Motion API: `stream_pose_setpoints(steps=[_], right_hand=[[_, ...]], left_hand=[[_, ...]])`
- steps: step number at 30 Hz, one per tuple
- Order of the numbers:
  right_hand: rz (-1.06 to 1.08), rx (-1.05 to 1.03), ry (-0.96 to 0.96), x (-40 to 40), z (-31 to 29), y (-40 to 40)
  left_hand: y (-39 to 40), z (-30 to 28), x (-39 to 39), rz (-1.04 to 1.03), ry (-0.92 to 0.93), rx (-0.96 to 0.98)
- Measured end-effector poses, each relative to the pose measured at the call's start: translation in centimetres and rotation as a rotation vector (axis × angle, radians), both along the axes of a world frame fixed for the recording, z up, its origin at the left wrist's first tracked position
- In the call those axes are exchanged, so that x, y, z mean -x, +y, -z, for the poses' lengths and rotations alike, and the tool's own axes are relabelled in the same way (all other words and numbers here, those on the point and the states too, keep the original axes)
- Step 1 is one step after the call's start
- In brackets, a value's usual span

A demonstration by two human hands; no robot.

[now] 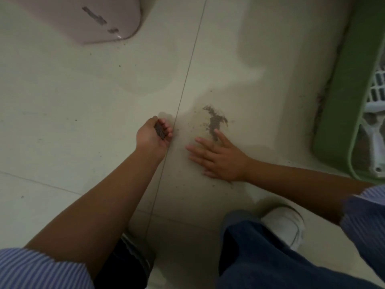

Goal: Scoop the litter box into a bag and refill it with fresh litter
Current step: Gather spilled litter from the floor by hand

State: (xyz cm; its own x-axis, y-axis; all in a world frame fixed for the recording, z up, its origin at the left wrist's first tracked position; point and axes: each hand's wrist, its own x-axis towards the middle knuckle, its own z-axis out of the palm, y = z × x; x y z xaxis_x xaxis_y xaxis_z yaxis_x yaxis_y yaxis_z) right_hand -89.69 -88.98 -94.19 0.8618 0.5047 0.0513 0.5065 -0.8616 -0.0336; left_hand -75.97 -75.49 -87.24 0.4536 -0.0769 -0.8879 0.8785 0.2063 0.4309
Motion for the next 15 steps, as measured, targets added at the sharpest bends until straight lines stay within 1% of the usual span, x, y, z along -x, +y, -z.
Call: stream_pose_setpoints(steps=[3,8,10,12,15], right_hand=[[0.059,0.051,0.009,-2.9,-0.4,-1.0],[0.198,0.093,-0.109,-5.8,-1.4,-2.7],[0.247,0.052,-0.144,-5.9,-1.8,-2.8],[0.19,-0.029,-0.156,-4.6,-1.5,-1.7],[-0.008,-0.007,-0.044,-2.1,-0.6,-0.4]], left_hand=[[0.2,0.1,0.3,-0.022,0.006,0.001],[0.6,-0.3,-0.1,-0.047,-0.026,-0.01],[0.9,-0.3,-0.2,-0.056,-0.041,-0.015],[1.2,-0.3,-0.4,-0.072,-0.05,-0.013],[1.5,-0.3,-0.5,-0.084,-0.047,-0.008]])
